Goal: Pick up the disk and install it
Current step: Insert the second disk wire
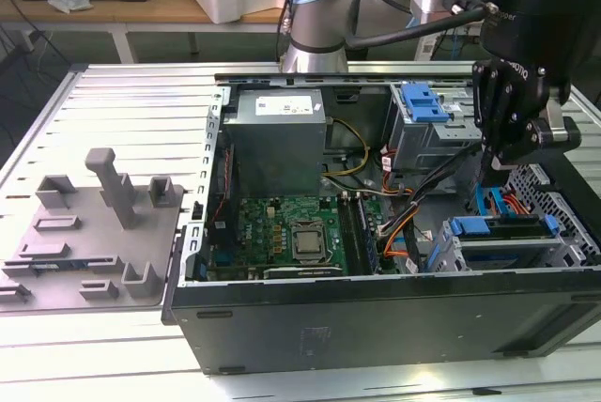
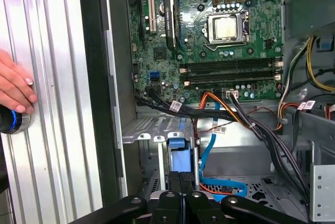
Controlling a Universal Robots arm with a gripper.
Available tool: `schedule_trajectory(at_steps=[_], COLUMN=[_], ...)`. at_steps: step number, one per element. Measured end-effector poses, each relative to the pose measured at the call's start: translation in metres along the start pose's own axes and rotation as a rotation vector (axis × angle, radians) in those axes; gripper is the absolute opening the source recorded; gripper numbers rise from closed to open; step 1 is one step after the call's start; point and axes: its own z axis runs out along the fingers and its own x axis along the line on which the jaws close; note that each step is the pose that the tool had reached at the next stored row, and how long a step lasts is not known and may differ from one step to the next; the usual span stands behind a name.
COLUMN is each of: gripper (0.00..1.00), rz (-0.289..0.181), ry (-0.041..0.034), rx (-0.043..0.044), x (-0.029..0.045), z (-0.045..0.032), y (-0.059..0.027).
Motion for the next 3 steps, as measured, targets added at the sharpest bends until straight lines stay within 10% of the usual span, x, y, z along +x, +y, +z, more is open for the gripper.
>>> schedule_trajectory(at_steps=[3], gripper=[0.11], rz=[0.000], ry=[-0.0001], rx=[0.0010], x=[0.0000], z=[0.0000], y=[0.0000])
